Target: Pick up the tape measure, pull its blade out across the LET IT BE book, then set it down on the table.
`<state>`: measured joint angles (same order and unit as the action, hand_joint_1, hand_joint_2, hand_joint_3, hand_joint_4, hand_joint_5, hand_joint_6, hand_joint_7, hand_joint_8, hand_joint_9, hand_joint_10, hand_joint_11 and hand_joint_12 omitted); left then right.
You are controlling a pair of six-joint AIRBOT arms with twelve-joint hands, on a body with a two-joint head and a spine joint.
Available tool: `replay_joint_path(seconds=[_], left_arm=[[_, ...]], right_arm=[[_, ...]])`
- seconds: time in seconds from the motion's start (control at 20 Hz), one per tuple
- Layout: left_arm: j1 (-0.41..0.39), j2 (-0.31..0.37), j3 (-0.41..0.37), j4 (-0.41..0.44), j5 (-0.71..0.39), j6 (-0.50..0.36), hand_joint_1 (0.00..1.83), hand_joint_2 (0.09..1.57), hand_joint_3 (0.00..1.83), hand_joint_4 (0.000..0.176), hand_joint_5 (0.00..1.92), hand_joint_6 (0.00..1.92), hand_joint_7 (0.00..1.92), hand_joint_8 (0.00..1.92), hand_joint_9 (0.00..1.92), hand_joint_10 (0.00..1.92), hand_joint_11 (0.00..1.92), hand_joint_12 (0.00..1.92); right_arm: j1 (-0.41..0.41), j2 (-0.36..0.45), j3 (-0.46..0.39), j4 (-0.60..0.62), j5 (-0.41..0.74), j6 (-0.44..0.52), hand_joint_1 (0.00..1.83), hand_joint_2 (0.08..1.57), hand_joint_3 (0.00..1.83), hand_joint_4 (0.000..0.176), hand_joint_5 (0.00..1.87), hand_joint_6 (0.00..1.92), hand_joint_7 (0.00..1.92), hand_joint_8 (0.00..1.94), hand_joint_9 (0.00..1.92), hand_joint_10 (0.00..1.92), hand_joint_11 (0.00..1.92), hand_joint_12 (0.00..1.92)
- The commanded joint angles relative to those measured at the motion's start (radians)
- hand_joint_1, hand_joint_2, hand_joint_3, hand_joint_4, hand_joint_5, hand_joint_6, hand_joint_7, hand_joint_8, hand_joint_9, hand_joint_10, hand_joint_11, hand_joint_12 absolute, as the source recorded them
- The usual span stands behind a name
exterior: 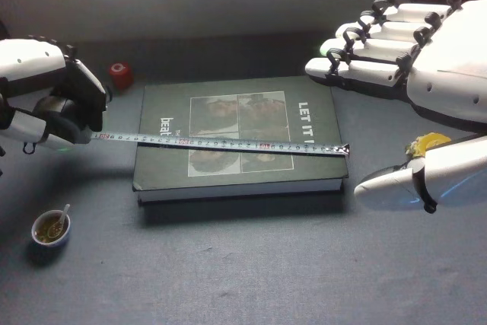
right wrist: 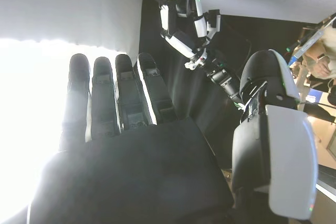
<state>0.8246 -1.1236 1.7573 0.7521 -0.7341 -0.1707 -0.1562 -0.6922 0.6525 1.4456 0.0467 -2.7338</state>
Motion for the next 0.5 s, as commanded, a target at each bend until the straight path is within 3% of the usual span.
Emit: replay_joint_path(seconds=[0.0,0.45], left_arm=[[-0.016,-0.001,0.007,-0.055,-0.064,-0.003,1.49,1.08,0.00,0.000,0.99,0.70,1.02,0.85,0.98,1.03,0.87,1.49],[-0.035,0.018,-0.026,-0.052,-0.042,-0.003,1.49,1.08,0.00,0.000,0.99,0.69,1.00,0.87,1.00,1.02,0.86,1.50]], right_arm=[[0.008,0.004,-0.001,-0.003,0.011,-0.002,0.00,1.06,0.01,0.000,0.00,0.00,0.00,0.00,0.00,0.00,0.00,0.30],[0.007,0.004,-0.001,-0.003,0.007,-0.009,0.00,1.07,0.01,0.000,0.00,0.00,0.00,0.00,0.00,0.00,0.00,0.33]])
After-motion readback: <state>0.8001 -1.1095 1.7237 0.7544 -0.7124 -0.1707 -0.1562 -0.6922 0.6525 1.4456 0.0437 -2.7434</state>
